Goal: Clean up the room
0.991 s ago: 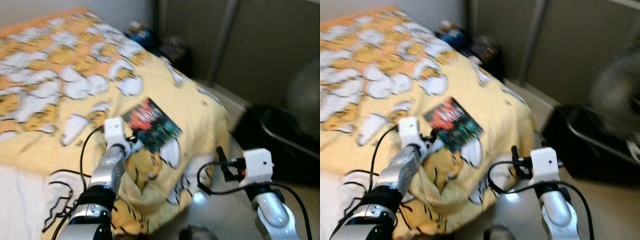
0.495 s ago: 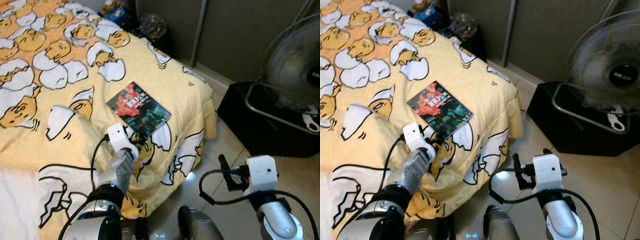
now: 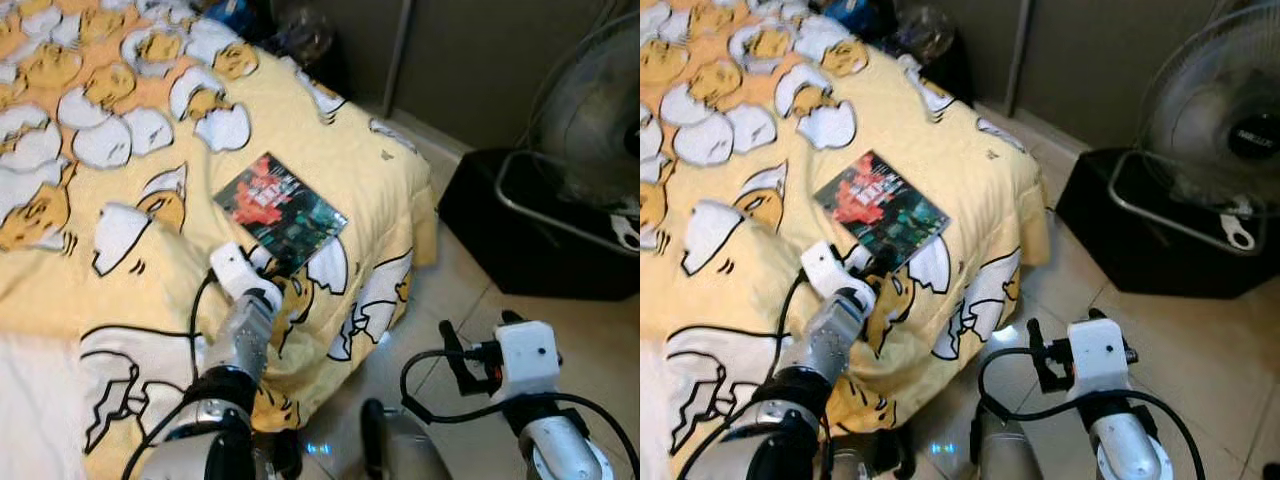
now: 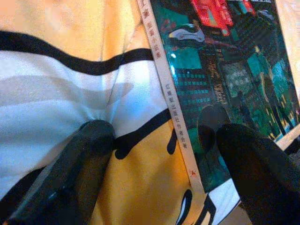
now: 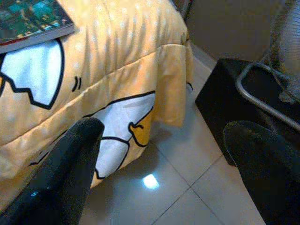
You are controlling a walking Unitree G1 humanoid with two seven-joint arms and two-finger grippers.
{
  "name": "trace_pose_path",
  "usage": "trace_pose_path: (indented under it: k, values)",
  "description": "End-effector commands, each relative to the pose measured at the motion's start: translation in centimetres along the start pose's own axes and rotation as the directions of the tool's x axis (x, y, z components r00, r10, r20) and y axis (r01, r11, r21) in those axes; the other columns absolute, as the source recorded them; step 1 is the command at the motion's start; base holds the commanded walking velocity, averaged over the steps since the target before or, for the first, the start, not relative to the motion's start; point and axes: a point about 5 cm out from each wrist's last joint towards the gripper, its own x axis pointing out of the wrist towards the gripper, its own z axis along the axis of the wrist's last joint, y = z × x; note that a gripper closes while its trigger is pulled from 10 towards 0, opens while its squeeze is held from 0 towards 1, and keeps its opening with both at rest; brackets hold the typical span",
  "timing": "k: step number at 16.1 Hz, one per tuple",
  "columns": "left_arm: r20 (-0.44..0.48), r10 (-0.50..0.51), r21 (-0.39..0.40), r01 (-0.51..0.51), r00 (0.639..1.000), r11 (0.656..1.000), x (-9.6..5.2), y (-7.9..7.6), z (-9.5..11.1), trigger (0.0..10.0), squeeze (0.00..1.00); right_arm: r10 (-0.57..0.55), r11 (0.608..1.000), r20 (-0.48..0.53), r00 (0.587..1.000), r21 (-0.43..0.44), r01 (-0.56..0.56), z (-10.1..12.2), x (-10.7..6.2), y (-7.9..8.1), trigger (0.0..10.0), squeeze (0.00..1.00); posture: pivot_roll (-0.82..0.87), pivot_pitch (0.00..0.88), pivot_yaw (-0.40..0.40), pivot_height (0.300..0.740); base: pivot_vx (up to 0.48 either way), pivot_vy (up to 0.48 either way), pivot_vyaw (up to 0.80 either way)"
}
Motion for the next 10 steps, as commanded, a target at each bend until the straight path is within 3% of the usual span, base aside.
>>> trace_pose_path:
  k: [1, 3, 5, 6, 10]
  values:
    - [-0.053, 0.004, 0.041, -0.002, 0.999, 0.999, -0.4, 0.1, -1.6, 10.0, 0.00, 0.008, 1.000, -0.009, 1.000, -0.003, -0.008, 0.0, -0.2, 0.1, 10.0, 0.00, -0.34, 0.251, 0.039, 0.740, 0.000, 0.000, 0.00]
    - [-0.014, 0.008, 0.112, -0.006, 1.000, 0.994, -1.0, 0.1, -1.2, 10.0, 0.00, 0.013, 1.000, -0.014, 1.000, -0.004, -0.013, -0.2, -0.1, 0.2, 10.0, 0.00, -0.34, 0.242, 0.041, 0.740, 0.000, 0.000, 0.00]
    - [0.069, -0.031, 0.252, 0.013, 0.997, 0.968, -2.1, -0.2, -0.4, 10.0, 0.00, 0.016, 1.000, -0.014, 1.000, -0.001, -0.016, -0.3, 0.3, 0.4, 10.0, 0.00, -0.33, 0.224, 0.044, 0.740, 0.000, 0.000, 0.00]
    - [0.100, -0.077, 0.349, 0.037, 0.992, 0.936, -2.5, -0.7, 0.0, 10.0, 0.00, 0.018, 1.000, -0.008, 1.000, 0.002, -0.018, -0.3, 0.6, 0.5, 10.0, 0.00, -0.32, 0.213, 0.045, 0.740, 0.000, 0.000, 0.00]
    - [0.093, -0.085, 0.368, 0.045, 0.992, 0.929, -2.1, -1.1, -0.4, 10.0, 0.00, 0.045, 0.997, 0.020, 0.999, 0.057, -0.046, 0.0, 1.1, 1.0, 10.0, 0.00, -0.30, 0.205, 0.044, 0.740, 0.000, 0.000, 0.00]
